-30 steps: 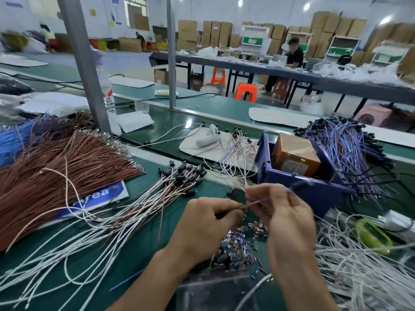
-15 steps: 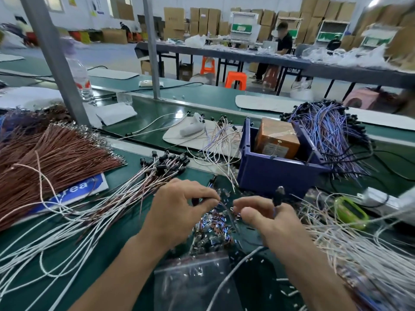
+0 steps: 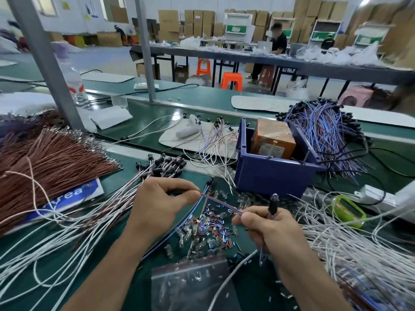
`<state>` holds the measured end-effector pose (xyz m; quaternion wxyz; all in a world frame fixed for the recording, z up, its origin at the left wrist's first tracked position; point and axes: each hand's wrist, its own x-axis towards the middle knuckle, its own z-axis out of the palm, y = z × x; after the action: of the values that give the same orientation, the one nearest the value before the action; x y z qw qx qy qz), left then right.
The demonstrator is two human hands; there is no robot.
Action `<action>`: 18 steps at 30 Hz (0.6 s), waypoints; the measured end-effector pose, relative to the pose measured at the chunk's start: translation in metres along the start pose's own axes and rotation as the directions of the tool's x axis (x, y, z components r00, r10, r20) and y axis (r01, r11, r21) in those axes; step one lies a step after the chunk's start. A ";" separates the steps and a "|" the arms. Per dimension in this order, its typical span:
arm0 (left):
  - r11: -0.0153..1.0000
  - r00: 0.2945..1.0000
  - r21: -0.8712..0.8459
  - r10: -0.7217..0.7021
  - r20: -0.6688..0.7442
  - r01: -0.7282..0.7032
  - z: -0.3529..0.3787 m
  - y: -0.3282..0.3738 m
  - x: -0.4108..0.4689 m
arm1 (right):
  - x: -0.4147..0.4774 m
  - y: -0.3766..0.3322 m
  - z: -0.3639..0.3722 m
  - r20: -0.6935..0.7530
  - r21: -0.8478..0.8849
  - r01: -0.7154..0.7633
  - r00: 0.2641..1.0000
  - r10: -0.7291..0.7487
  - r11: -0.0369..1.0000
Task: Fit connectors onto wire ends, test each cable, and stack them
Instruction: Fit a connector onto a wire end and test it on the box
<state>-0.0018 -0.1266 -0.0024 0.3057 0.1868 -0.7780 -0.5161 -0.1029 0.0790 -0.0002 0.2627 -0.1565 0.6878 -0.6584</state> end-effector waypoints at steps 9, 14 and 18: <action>0.929 0.971 -0.325 -0.218 -0.094 0.177 -0.002 -0.001 0.006 | 0.000 0.006 -0.006 0.020 0.012 -0.018 1.000 0.017 1.000; 0.896 0.954 -0.362 -0.295 -0.053 0.257 0.001 -0.005 0.008 | 0.001 0.007 -0.006 0.022 0.027 -0.007 1.000 0.006 1.000; 0.862 0.944 -0.411 -0.331 -0.010 0.298 0.003 -0.008 0.011 | -0.002 0.004 -0.009 0.182 -0.116 0.018 0.983 0.004 0.993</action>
<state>-0.0118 -0.1342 -0.0078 0.2803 0.2643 -0.6007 -0.7005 -0.1058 0.0882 -0.0043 0.3126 -0.2335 0.6977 -0.6008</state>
